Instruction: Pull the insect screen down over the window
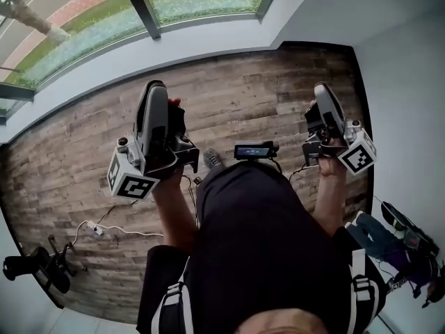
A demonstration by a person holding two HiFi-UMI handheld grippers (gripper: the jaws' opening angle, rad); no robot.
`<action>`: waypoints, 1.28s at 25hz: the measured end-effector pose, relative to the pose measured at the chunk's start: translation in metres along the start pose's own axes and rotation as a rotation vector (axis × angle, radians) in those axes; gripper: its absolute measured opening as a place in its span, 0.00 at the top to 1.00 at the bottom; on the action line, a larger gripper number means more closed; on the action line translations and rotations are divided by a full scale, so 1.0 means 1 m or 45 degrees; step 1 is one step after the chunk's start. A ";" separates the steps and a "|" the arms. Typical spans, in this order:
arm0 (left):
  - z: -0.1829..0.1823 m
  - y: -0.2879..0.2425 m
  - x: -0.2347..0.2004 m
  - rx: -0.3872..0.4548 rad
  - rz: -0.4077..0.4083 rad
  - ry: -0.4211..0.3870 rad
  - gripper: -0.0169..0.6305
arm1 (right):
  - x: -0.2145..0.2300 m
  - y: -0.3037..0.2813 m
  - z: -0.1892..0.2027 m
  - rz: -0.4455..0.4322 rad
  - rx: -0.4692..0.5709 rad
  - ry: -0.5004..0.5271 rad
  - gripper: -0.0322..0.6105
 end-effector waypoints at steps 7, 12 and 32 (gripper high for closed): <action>0.042 -0.022 0.048 -0.149 0.115 -0.173 0.92 | 0.023 0.053 -0.020 -0.025 0.114 -0.008 0.92; 0.076 -0.040 0.073 -0.212 0.163 -0.228 0.92 | 0.050 0.091 -0.030 -0.039 0.159 -0.054 0.93; 0.072 -0.055 0.094 -0.328 0.126 -0.390 0.92 | 0.043 0.082 -0.040 -0.147 0.140 -0.044 0.94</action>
Point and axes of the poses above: the fingertips, and each gripper's own axes: y backward along the fingers, x to its right, z out of its underside, the point moved 10 cm from there along y, backward along the fingers, and after that the axes turned 3 degrees about -z, right-handed, at the moved point
